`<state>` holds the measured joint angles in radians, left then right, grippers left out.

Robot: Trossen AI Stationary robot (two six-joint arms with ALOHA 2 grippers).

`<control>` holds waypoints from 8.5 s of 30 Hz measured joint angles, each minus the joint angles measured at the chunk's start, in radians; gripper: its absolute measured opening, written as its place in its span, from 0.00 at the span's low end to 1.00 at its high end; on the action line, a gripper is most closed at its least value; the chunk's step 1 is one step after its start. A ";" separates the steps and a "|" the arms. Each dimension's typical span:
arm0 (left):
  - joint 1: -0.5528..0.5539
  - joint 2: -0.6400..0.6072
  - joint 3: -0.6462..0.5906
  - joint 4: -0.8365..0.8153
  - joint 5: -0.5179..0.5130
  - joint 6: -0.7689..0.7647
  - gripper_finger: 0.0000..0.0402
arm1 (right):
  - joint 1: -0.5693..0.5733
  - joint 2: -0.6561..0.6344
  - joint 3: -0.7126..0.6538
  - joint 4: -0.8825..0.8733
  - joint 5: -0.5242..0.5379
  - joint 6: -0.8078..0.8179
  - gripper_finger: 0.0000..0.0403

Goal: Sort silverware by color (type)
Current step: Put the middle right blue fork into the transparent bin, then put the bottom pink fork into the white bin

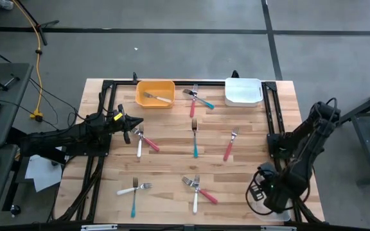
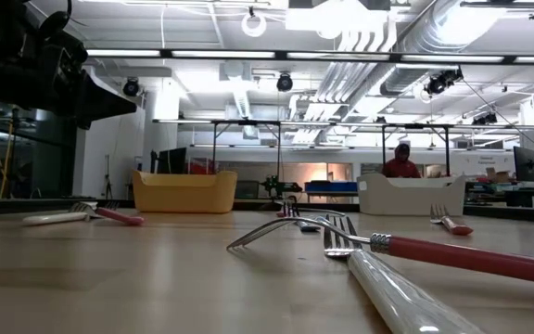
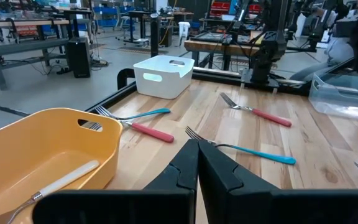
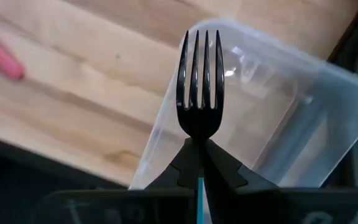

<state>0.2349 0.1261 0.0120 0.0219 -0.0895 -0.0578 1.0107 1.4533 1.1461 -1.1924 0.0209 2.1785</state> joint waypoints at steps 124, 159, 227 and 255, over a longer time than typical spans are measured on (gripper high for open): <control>0.000 0.000 0.000 0.000 0.000 -0.001 0.00 | -0.533 0.617 0.360 0.573 0.072 -1.124 0.33; 0.000 0.000 0.000 0.000 0.000 0.000 0.00 | -0.531 0.685 0.361 0.615 0.093 -1.109 0.26; 0.000 0.000 0.000 0.000 0.000 -0.001 0.00 | -1.703 0.214 0.033 0.345 0.460 -2.812 0.00; 0.000 0.000 0.000 0.000 0.000 0.000 0.00 | -1.810 0.260 -0.037 0.479 0.274 -2.859 0.03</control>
<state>0.2351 0.1257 0.0120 0.0219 -0.0895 -0.0578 -0.7990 1.7137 1.1088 -0.7137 0.2946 -0.6808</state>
